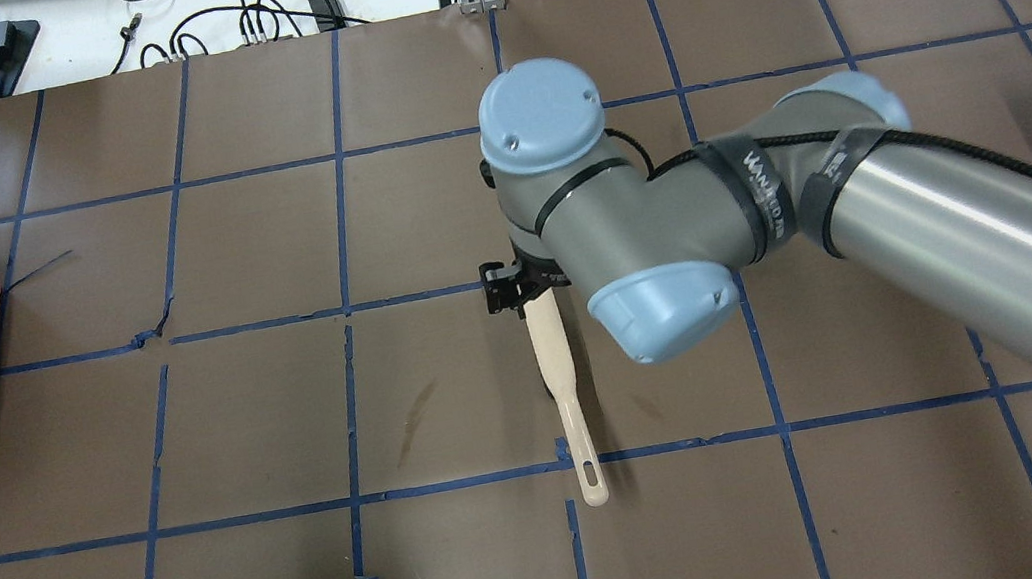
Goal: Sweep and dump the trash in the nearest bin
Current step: 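Lay the brush on the table and open the right gripper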
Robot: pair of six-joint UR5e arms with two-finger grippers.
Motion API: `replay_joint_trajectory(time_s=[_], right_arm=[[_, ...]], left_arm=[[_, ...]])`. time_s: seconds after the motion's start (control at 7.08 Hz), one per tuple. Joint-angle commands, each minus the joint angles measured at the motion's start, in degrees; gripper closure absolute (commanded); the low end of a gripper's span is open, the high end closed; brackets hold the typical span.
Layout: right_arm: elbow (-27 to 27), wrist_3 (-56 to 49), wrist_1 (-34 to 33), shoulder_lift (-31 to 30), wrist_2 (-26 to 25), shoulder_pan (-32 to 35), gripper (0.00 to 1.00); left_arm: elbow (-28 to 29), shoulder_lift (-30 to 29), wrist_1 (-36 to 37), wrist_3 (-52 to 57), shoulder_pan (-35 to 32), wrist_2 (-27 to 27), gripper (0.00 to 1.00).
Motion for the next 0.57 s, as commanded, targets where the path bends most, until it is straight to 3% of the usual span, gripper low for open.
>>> replay_joint_trajectory(time_s=[0.0, 0.28, 0.42], right_arm=[[-10.2, -6.1, 13.0, -1.0, 0.7, -5.9, 0.02], [-16.2, -14.1, 17.5, -1.8, 2.7, -13.7, 0.02], [-16.6, -18.3, 17.7, -3.1, 2.7, -16.6, 0.02]], left_arm=[[2.1, 2.9, -4.9, -0.5, -0.2, -4.5, 0.98], [1.4, 5.0, -9.4, -4.4, -5.6, -9.1, 0.98], [1.1, 5.1, -12.5, -10.3, -9.0, -11.4, 0.98]])
